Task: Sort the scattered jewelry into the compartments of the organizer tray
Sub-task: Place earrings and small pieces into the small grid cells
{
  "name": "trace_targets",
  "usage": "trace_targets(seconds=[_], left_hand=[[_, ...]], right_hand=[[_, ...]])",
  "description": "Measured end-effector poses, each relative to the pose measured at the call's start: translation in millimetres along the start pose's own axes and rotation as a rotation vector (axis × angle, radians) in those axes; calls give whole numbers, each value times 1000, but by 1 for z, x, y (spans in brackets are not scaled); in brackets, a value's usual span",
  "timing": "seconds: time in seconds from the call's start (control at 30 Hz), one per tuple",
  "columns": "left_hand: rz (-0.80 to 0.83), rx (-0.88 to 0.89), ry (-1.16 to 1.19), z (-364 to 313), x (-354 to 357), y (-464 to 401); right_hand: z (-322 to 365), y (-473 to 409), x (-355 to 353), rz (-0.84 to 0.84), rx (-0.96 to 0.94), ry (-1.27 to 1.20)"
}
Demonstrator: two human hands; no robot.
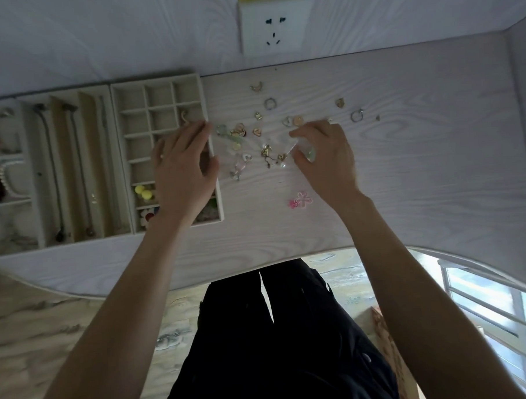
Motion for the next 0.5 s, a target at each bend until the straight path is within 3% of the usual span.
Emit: trace_targets(seconds=[0.33,0.5], left_hand=[[-6,-48,45,2,8,4],[-8,-50,72,2,9,5]], right_hand=[[2,31,15,72,-101,113],[4,26,10,-43,-54,138]])
Point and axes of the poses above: each hand's wrist, its own y-axis away from the middle knuckle, its own x-axis out of the palm, z = x × y, the point moved 3 cm from there along -y, towards the middle knuckle, and after that the axes turned 7 degrees about y, right-handed, at the moved point
